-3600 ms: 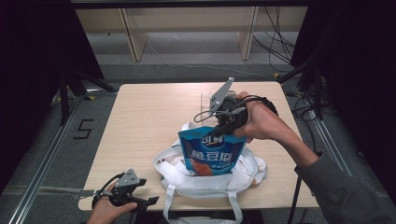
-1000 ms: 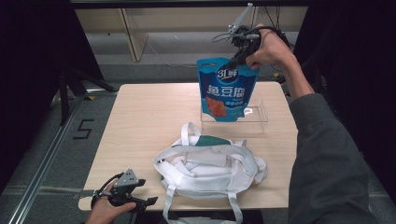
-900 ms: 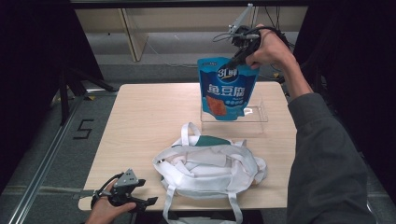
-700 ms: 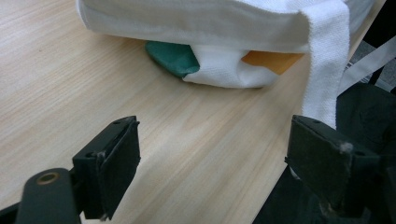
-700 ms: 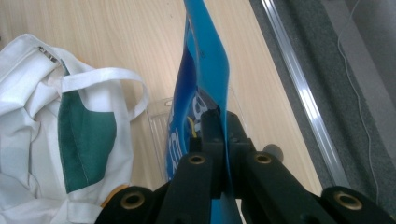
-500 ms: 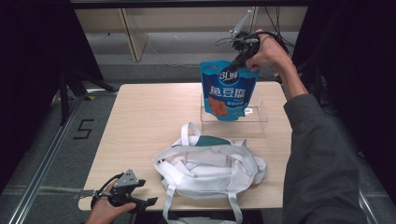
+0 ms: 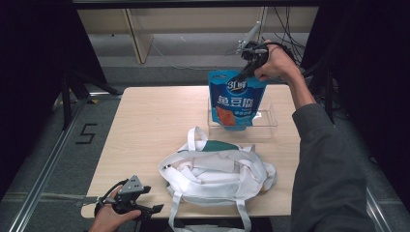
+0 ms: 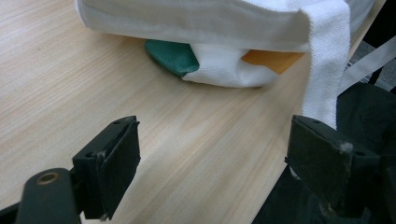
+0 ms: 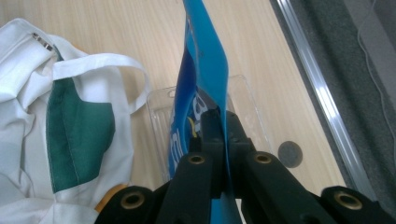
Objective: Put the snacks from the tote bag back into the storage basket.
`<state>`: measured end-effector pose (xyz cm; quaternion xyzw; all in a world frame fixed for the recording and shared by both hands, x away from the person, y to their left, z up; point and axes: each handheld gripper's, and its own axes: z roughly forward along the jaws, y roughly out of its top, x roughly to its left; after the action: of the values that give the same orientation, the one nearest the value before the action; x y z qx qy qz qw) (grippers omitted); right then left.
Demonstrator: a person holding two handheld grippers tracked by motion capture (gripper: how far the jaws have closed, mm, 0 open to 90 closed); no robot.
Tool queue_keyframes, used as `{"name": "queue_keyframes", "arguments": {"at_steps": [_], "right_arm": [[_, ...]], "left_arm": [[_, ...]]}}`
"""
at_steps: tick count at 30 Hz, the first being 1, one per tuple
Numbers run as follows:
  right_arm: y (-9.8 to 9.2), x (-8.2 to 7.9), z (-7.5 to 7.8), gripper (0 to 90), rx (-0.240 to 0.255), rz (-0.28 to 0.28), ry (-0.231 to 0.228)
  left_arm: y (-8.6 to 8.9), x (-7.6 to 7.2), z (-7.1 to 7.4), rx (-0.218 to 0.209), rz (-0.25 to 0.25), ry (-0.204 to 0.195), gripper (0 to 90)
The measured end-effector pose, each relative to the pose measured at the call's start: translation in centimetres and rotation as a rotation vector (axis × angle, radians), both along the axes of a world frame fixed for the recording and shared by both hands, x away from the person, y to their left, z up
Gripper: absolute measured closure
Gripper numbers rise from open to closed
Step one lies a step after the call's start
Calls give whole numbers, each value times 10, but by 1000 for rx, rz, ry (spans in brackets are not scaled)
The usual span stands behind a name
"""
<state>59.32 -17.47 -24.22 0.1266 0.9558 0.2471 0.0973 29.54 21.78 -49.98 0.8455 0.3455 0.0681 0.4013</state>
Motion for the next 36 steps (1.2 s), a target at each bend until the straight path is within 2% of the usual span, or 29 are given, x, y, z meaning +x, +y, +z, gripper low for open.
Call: {"name": "queue_keyframes", "arguments": {"at_steps": [1, 2, 3, 4, 6, 7, 8, 11, 12, 14, 17, 18, 19, 20, 21, 22, 23, 24, 29, 32, 33, 35, 36], "right_arm": [[0, -1, -2, 900, -4, -11, 14], [0, 2, -3, 900, -4, 10, -2], [0, 1, -4, 900, -1, -6, 9], [0, 2, -5, 900, 3, 0, 4], [0, 2, -9, 900, 11, -10, 18], [-1, 3, -11, 900, 12, -1, 10], [-1, 3, -14, 900, 19, 1, 18], [-1, 5, -19, 900, 19, -3, 26], [-1, 4, -20, 900, 23, -7, 25], [-1, 5, -22, 900, 21, 1, 30], [0, 6, -25, 900, 23, -9, 44], [0, 6, -26, 900, 25, 2, 43], [-1, 6, -27, 900, 31, -11, 44], [-2, 6, -27, 900, 36, -9, 44], [-3, 6, -28, 900, 35, -9, 44], [-3, 6, -29, 900, 40, -3, 46], [-4, 6, -28, 900, 42, -4, 41], [-4, 6, -29, 900, 42, -11, 50], [-9, 7, -29, 900, 50, -23, 55], [-10, 6, -29, 860, 59, -63, 72], [-10, 7, -29, 842, 57, -50, 61], [-8, 4, -28, 803, 66, -78, 76], [-8, 6, -27, 777, 64, -45, 45]], "left_arm": [[-1, -1, 0, -9, 13, 12, 166], [-1, -1, 0, -8, 13, 13, 166], [-1, -1, 0, -7, 11, 11, 166], [1, 1, 0, 17, -10, -6, 166], [-1, 0, 0, -12, 5, 0, 166], [-1, 0, 0, -8, 5, -1, 166], [1, 1, 0, 18, -8, -4, 166], [1, 0, 0, 13, -4, -2, 166], [0, 0, 0, -4, -1, 0, 166], [1, 1, 0, 16, -5, -4, 166], [-1, 0, 0, -8, 6, 0, 166], [1, 1, 0, 16, -6, -4, 166], [1, 1, 0, 17, -5, -3, 166], [0, 0, 0, 0, 0, 1, 166], [1, 1, 0, 16, -8, -3, 166], [1, 1, 0, 16, -5, -3, 166], [-1, 0, -1, -11, 6, 2, 166], [-2, -1, -1, -15, 7, 2, 166], [-2, -1, -1, -11, 6, 5, 166], [-2, 0, -1, -14, 3, 1, 166], [-3, -2, -1, -14, 16, 16, 166], [-2, -1, -1, -9, 14, 11, 166], [-2, -1, -1, -9, 2, 0, 166]]}}
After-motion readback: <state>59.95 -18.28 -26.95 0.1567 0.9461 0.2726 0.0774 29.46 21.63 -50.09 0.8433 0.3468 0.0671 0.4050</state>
